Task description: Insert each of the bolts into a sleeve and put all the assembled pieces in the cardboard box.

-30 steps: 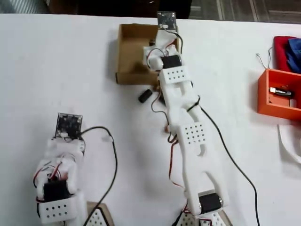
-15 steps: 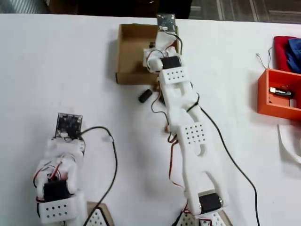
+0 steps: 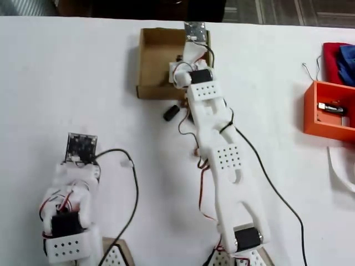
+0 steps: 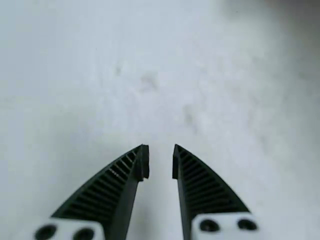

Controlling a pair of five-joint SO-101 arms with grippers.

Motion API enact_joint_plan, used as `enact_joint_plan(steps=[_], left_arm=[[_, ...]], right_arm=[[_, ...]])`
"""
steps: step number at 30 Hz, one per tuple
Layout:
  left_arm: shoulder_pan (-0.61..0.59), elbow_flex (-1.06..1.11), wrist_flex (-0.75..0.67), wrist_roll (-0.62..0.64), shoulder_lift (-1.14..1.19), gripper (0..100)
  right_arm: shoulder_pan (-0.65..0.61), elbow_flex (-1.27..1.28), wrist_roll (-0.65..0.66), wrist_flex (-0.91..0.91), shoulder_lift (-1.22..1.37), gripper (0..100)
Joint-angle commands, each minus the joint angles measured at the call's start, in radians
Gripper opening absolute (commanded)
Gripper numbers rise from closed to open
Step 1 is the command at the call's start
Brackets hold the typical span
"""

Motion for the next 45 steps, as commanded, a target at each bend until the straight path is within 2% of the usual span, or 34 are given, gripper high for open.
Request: enact_joint_plan(steps=[1,34,39,45], left_arm=[[-0.008,0.022,0.003,0.000,-0.009,10],[-0.008,0.022,0.003,0.000,-0.009,10],[-0.008,0.022,0.003,0.000,-0.009,10],[-0.008,0.022,0.003,0.000,-0.009,10]], right_arm=[[-0.008,-0.012,-0.008,-0.021,-0.022,2.2],[-0.008,-0.005,-0.011,-0.019,-0.001,2.6],[-0.008,-0.005,-0.012,-0.018,-0.005,9.1],[-0.008,-0.005,-0.012,-0.018,-0.005,9.1]])
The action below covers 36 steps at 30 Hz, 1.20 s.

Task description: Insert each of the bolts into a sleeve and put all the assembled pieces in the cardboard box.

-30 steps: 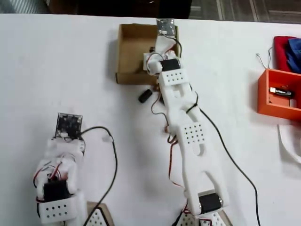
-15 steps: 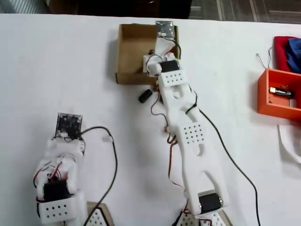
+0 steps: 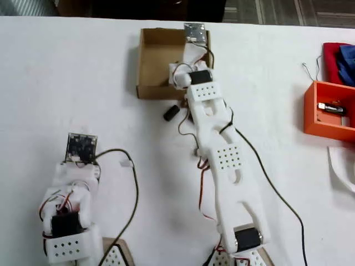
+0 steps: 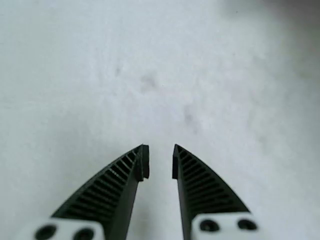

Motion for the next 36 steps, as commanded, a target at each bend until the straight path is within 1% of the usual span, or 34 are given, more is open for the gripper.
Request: enact_joint_plan(steps=[1,8,19,22,29,34,36], left_arm=[[-0.008,0.022,0.003,0.000,-0.009,10],[-0.008,0.022,0.003,0.000,-0.009,10],[-0.003,0.022,0.005,0.000,-0.009,10],[-0.003,0.022,0.012,0.000,-0.009,10],[-0.003,0.022,0.012,0.000,-0.009,10],[-0.003,0.022,0.012,0.000,-0.009,10],[-0.003,0.022,0.012,0.000,-0.009,10]], right_arm=[[-0.010,-0.014,-0.006,-0.016,-0.024,9.1],[-0.004,-0.015,-0.002,-0.002,-0.081,9.1],[-0.002,-0.015,0.000,0.180,-0.467,9.1],[-0.002,-0.015,0.000,0.283,-0.535,9.1],[0.013,-0.015,0.000,0.584,-0.674,9.2],[0.025,-0.009,0.000,0.776,-0.730,9.4],[0.016,0.021,0.003,0.796,-0.743,9.4]])
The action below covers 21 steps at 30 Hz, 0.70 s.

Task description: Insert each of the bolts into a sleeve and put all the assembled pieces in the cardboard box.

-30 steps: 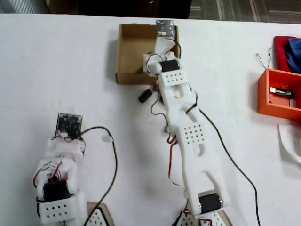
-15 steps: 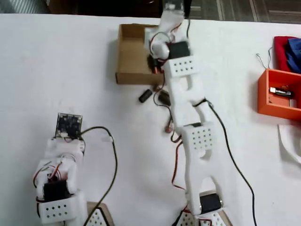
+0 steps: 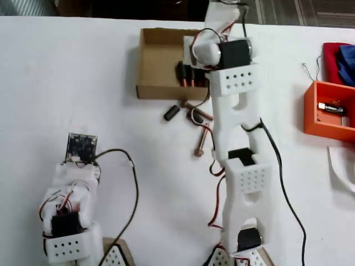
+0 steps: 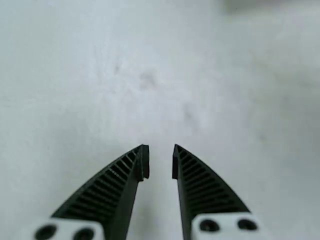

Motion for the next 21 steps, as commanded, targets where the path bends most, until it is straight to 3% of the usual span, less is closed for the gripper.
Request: enact_joint_plan(steps=[1,9,14,21], left_arm=[[-0.003,0.022,0.003,0.000,-0.009,10],[-0.002,0.022,0.006,0.000,-0.009,10],[-0.002,0.022,0.008,0.000,-0.009,10],[-0.002,0.022,0.008,0.000,-0.009,10]], right_arm=[[0.005,0.049,0.014,0.044,-0.088,9.4],[-0.053,0.534,0.051,0.042,-0.305,9.4],[-0.127,0.807,0.170,0.036,-0.397,9.4],[-0.148,0.847,-0.089,-0.090,-0.302,12.8]])
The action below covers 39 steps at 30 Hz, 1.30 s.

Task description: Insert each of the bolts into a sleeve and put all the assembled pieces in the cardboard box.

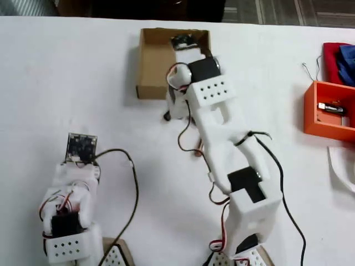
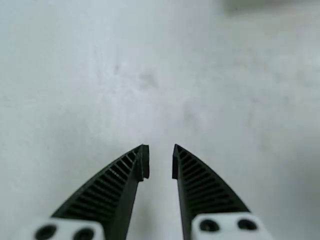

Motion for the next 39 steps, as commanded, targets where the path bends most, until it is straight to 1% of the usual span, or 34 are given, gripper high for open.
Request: enact_joint_plan(steps=[1,3,7,11,12,16,18,20,26,28,32,39], left_arm=[[-0.002,0.022,0.008,0.000,-0.009,10],[-0.002,0.022,0.008,0.000,-0.009,10],[-0.002,0.022,0.008,0.000,-0.009,10],[-0.002,0.022,0.008,0.000,-0.009,10],[-0.002,0.022,0.008,0.000,-0.009,10],[-0.002,0.022,0.008,0.000,-0.009,10],[-0.002,0.022,0.008,0.000,-0.009,10],[-0.002,0.022,0.008,0.000,-0.009,10],[-0.002,0.022,0.008,0.000,-0.009,10],[-0.002,0.022,0.008,0.000,-0.009,10],[-0.002,0.022,0.008,-0.002,-0.009,10],[-0.002,0.022,0.008,-0.002,-0.009,10]], right_arm=[[-0.012,0.000,-0.121,-0.045,0.062,15.3],[-0.016,-0.009,-0.132,-0.050,0.142,18.4],[-0.024,-0.061,-0.141,-0.091,0.297,13.2],[-0.035,-0.227,-0.146,-0.090,0.427,11.9],[-0.039,-0.272,-0.164,-0.084,0.453,11.9],[-0.061,-0.437,-0.305,-0.062,0.553,11.9],[-0.067,-0.502,-0.345,-0.062,0.596,11.9],[-0.068,-0.552,-0.368,-0.062,0.630,11.9],[-0.064,-0.681,-0.371,-0.070,0.697,11.9],[-0.064,-0.713,-0.413,-0.070,0.720,11.9],[-0.054,-0.732,-0.477,-0.064,0.766,12.0],[-0.038,-0.736,-0.482,-0.068,0.783,12.0]])
